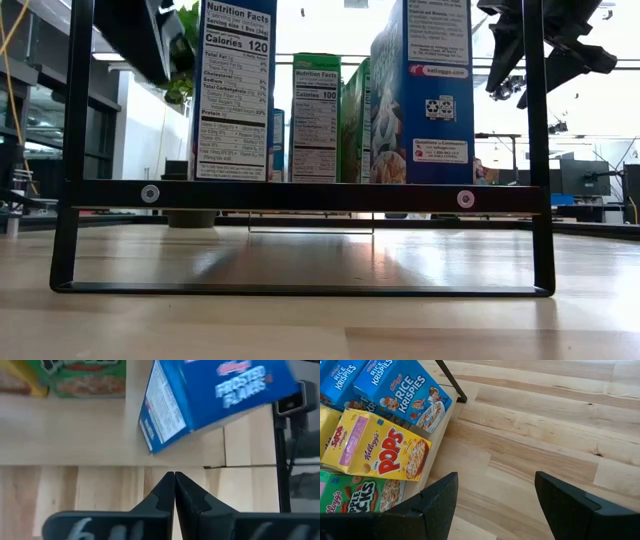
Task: Stack cereal on shelf
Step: Put the blue cereal box on the shelf aligned with the other blue cereal box
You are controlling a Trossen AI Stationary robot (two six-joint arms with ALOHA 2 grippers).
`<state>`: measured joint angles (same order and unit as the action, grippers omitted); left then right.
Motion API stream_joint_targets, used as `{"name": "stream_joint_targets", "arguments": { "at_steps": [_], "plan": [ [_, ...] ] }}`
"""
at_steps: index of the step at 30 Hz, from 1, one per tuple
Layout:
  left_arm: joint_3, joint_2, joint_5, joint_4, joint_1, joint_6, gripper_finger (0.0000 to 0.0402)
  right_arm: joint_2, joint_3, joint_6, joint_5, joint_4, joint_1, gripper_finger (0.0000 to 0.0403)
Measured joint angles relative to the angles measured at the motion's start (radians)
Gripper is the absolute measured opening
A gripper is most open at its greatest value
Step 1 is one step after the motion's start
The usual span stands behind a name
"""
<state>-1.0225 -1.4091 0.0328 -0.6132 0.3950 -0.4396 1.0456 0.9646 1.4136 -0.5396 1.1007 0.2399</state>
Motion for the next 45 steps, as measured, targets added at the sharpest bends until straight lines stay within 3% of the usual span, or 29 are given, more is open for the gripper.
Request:
{"name": "stream_joint_targets", "arguments": {
  "at_steps": [5,22,34,40,45],
  "plan": [
    [0.013,-0.027,-0.001,0.037,0.006,-0.112,0.0000,0.003,0.000,0.000,0.002,0.002,0.000,0.0256],
    [0.011,-0.101,-0.028,0.181,-0.048,-0.064,0.0000,0.002,0.000,0.000,-0.002,-0.002,0.000,0.0256],
    [0.014,-0.092,-0.110,0.155,-0.027,-0.064,0.0000,0.002,0.000,0.000,-0.003,0.000,0.000,0.0256],
    [0.014,-0.092,-0.110,0.174,-0.026,-0.006,0.0000,0.002,0.000,0.000,-0.003,0.000,0.000,0.0256],
    [0.013,-0.092,-0.168,0.207,-0.026,0.133,0.0000,0.002,0.000,0.000,-0.003,0.000,0.000,0.0256]
  ]
}}
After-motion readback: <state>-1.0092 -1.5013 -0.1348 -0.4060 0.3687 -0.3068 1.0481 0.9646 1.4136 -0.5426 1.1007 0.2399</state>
